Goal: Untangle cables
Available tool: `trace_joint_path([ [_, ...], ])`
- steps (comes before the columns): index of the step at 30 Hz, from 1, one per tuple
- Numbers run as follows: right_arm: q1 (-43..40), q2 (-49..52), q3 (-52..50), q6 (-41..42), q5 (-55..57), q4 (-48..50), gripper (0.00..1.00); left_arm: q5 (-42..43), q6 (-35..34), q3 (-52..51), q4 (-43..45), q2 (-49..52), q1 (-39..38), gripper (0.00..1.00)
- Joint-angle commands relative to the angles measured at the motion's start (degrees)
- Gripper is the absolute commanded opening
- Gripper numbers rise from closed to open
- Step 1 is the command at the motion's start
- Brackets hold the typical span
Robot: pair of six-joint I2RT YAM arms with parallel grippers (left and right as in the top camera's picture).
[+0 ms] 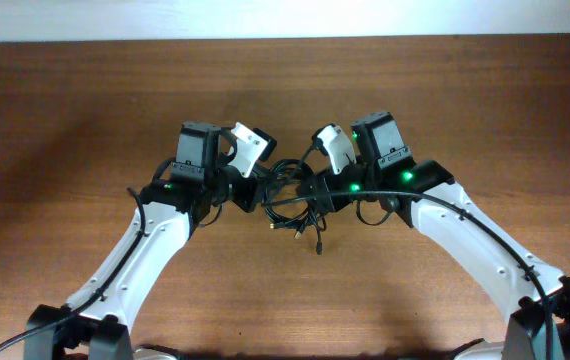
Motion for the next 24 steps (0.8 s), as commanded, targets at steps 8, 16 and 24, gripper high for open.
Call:
trace_joint_path([
  [8, -0.15, -1.07, 0.07, -1.92, 5.29, -1.18, 0.38, 5.27, 3.06, 0.07, 0.13, -0.44, 0.09, 0.00],
  [16, -0.15, -1.07, 0.02, -1.97, 5.29, -2.10, 0.20, 6.54, 3.02, 0.07, 0.42, -0.44, 0.11, 0.00],
  [24, -0.28, -1.07, 0.02, 20.94, 22.27, -5.11, 0.04, -18.53, -13.20, 0.07, 0.11, -0.44, 0.11, 0.00],
])
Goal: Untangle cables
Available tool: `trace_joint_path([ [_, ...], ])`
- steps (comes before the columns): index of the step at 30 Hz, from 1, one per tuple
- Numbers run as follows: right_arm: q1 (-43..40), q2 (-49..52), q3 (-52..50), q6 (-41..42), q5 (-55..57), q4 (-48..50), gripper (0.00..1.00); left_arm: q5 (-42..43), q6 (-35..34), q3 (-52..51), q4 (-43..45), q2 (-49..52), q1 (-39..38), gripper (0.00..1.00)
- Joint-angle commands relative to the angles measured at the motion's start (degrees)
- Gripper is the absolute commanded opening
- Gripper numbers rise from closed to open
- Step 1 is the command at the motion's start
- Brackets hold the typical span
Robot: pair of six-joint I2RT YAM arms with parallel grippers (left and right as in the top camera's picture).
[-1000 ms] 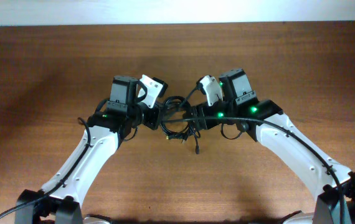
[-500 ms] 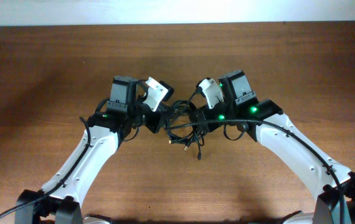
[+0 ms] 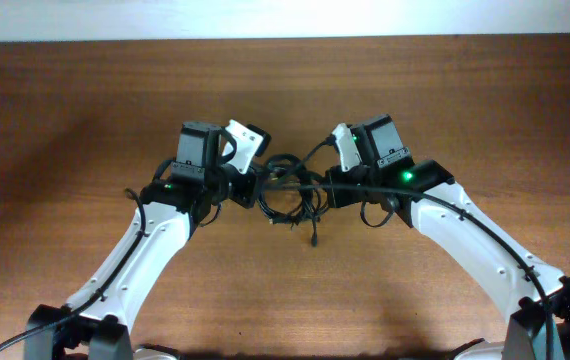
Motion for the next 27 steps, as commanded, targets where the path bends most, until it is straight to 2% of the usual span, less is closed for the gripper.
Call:
trace_joint_path([
  [1, -0.24, -1.07, 0.02, 13.97, 11.72, -2.49, 0.04, -13.42, -8.68, 0.07, -0.66, -0.44, 0.11, 0.00],
  [2, -0.24, -1.07, 0.02, 17.51, 14.29, -4.00, 0.04, -14.58, -9.49, 0.07, -0.79, -0.44, 0.11, 0.00],
  [3, -0.22, -1.07, 0.02, 17.70, 14.62, -4.17, 0.04, -14.75, -9.44, 0.07, -0.79, -0.44, 0.09, 0.00],
  [4, -0.22, -1.07, 0.02, 17.62, 14.62, -4.09, 0.29, -14.71, -9.44, 0.07, -0.79, -0.44, 0.09, 0.00],
  [5, -0.22, -1.07, 0.02, 17.46, 14.62, -4.00, 0.65, -14.01, -9.40, 0.07, -0.79, -0.44, 0.09, 0.00],
  [6, -0.22, -1.07, 0.02, 17.46, 14.62, -3.93, 0.78, -12.68, -8.76, 0.07, -0.72, -0.44, 0.09, 0.00],
  [7, -0.22, -1.07, 0.02, 17.44, 14.60, -3.82, 0.85, -12.11, -8.74, 0.07, -0.63, -0.44, 0.09, 0.00],
  [8, -0.22, -1.07, 0.02, 15.65, 13.55, -3.28, 0.86, -11.61, -8.57, 0.07, -0.52, -0.44, 0.09, 0.00],
  [11, -0.15, -1.07, 0.02, -1.55, -2.49, 1.86, 0.86, -10.16, -8.55, 0.07, -0.31, -0.44, 0.09, 0.00],
  [13, -0.15, -1.07, 0.02, -11.56, -11.39, 1.66, 0.86, -7.96, -8.55, 0.07, -0.11, -0.44, 0.11, 0.00],
  [14, -0.15, -1.07, 0.02, -13.62, -12.26, 1.14, 0.85, -6.40, -8.57, 0.07, 0.17, -0.44, 0.11, 0.00],
  [15, -0.11, -1.07, 0.02, -14.95, -12.28, 0.52, 0.75, -6.05, -8.90, 0.07, 0.35, -0.46, 0.11, 0.00],
  [16, -0.11, -1.07, 0.02, -15.65, -12.24, 0.11, 0.70, -6.12, -11.65, 0.07, 0.48, -0.46, 0.11, 0.00],
  [18, -0.11, -1.07, 0.02, -17.11, -12.22, -0.52, 0.71, -8.57, -19.43, 0.07, 0.72, -0.46, 0.52, 0.00],
  [21, -0.11, -1.05, 0.02, -17.07, -10.27, -0.31, 0.67, -8.85, -24.41, 0.07, -0.35, -0.46, 2.78, 0.00],
  [23, -0.11, -1.05, 0.02, -16.31, -10.27, 0.87, 0.64, -8.85, -19.98, 0.07, -0.76, -0.46, 2.99, 0.00],
  [26, -0.11, -0.72, 0.02, -15.37, -10.27, 1.66, 0.63, 5.95, -5.14, 0.07, -0.35, -0.46, 2.99, 0.00],
  [27, -0.11, -0.15, 0.02, -15.39, -10.25, 1.66, 0.63, 7.28, -3.67, 0.07, -0.35, -0.46, 2.99, 0.00],
])
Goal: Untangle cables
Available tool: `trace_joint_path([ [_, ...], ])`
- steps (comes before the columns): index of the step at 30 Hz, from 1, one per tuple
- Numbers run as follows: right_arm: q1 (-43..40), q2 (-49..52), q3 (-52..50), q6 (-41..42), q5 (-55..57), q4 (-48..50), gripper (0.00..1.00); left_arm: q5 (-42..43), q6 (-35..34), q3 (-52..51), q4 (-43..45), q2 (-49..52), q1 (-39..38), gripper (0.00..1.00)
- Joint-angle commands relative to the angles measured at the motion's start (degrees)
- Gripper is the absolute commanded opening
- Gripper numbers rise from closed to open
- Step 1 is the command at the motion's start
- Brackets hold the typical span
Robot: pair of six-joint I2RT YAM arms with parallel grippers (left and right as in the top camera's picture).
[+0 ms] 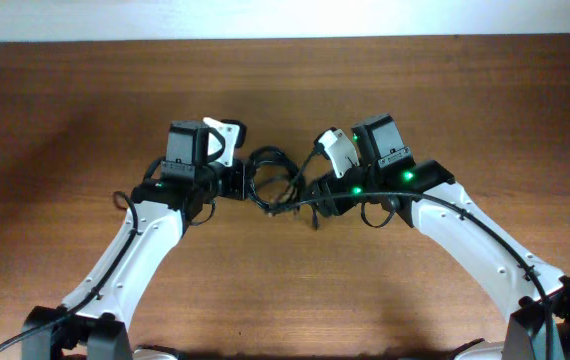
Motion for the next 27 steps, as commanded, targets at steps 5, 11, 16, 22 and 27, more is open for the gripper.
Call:
trace_joint_path([
  [5, -0.04, 5.86, 0.07, 0.39, 0.24, 0.87, 0.57, 9.84, 9.79, 0.07, 0.44, -0.46, 0.22, 0.00],
  [11, -0.04, 5.90, 0.07, 0.20, -2.08, 1.95, 0.04, 9.84, 10.19, 0.07, 0.46, -0.44, 0.20, 0.00],
  [16, -0.04, 5.88, 0.39, 3.69, -3.65, 3.85, 0.04, 9.81, 10.19, 0.07, 0.42, -0.44, 0.20, 0.00],
  [22, -0.11, 4.81, 7.10, 7.82, -5.64, 7.58, 0.04, 9.81, 10.19, 0.07, 0.26, -0.44, 0.20, 0.00],
  [27, -0.72, 4.81, 7.37, 13.53, 3.78, 13.75, 0.04, 9.84, 10.19, 0.07, 0.26, -0.44, 0.20, 0.00],
])
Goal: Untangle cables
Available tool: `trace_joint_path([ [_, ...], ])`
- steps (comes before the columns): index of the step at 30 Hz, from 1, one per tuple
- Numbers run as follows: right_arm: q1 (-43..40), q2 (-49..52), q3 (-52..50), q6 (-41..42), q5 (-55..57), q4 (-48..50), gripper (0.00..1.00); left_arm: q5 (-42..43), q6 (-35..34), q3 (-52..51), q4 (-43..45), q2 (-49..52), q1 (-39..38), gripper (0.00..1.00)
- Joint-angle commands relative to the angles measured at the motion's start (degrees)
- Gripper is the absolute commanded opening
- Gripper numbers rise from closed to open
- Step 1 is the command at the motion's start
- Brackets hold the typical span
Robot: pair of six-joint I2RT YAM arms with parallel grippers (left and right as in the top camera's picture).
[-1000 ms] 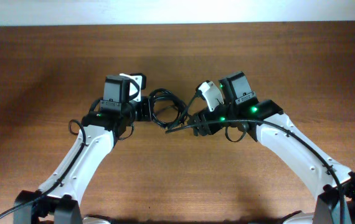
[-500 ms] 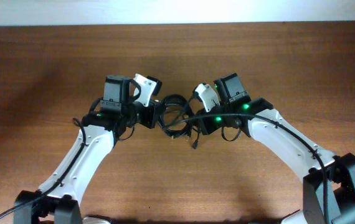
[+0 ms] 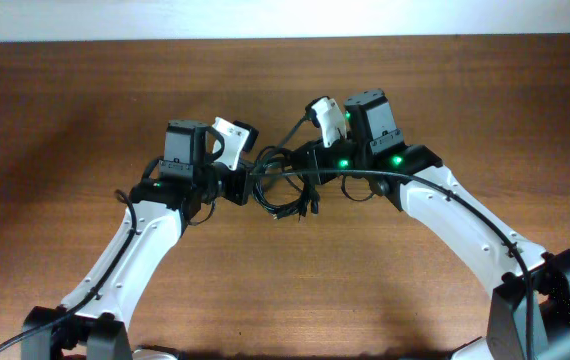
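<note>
A tangle of thin black cables (image 3: 283, 192) hangs in loops between the two grippers over the middle of the brown table (image 3: 435, 90). My left gripper (image 3: 247, 182) grips the tangle's left side and looks shut on it. From the right, my right gripper (image 3: 303, 166) has hold of the upper right strands and also looks shut. A short plug end (image 3: 311, 207) sticks out at the tangle's lower right. The fingertips themselves are mostly hidden under the wrists and cables.
The white wall edge (image 3: 285, 20) runs along the table's far side. Both white forearms, left (image 3: 140, 250) and right (image 3: 475, 235), reach in from the near corners.
The right gripper has moved farther back and slightly left, with its wrist turned. The left gripper has shifted a little right. The loops are now drawn closer together between them.
Both grippers stood close together on the tangle at mid-table. Then the cables were pulled more taut between them. Then the left gripper was farther left and back, with the loops spread wider. Now the right gripper sits farther back and the bundle is compact again.
</note>
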Motion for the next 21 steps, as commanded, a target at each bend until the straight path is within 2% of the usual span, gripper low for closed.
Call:
trace_joint_path([
  [1, -0.87, -0.79, 1.62, 3.67, 9.49, 0.98, 0.04, 2.10, 0.96, 0.07, -0.13, -0.44, -0.26, 0.00],
  [3, -0.85, -0.79, 1.62, 3.72, 18.78, 2.97, 0.04, 2.12, 0.98, 0.07, -0.17, -0.44, -0.28, 0.00],
  [6, -0.85, -0.79, 1.62, -0.61, 19.61, 14.12, 0.04, 6.62, 6.75, 0.07, -0.76, -0.44, -1.46, 0.00],
  [9, -0.83, -0.79, 1.62, -0.55, 18.18, 9.11, 0.04, 6.56, 7.39, 0.07, -0.74, -0.44, -2.16, 0.00],
  [10, -0.83, -0.79, 1.62, -0.55, 16.57, 2.73, 0.11, 4.79, 7.34, 0.07, -0.74, -0.44, -2.16, 0.00],
  [12, -0.85, -0.79, 1.62, -0.55, 15.23, -7.04, 0.30, 1.86, 5.95, 0.07, -0.66, -0.44, -2.16, 0.00],
  [14, -0.85, -0.79, 1.62, -0.57, 15.10, -13.33, 0.34, -5.68, -0.76, 0.07, -0.33, -0.44, -2.14, 0.00],
  [15, -0.85, -0.79, 1.62, -0.57, 15.08, -16.00, 0.43, -9.44, -4.50, 0.07, -0.33, -0.44, -2.10, 0.00],
  [16, -0.79, -0.79, 1.60, -0.59, 15.08, -18.49, 0.49, -10.25, -5.46, 0.07, -0.33, -0.44, -2.10, 0.00],
  [19, -0.79, -0.79, 1.60, -1.22, 15.10, -21.33, 0.54, -12.28, -5.68, 0.07, -0.46, -0.44, -2.10, 0.00],
  [21, -0.81, -0.79, 1.60, -1.20, 15.13, -21.16, 0.64, -13.86, -5.68, 0.07, -0.83, -0.44, -2.10, 0.99],
])
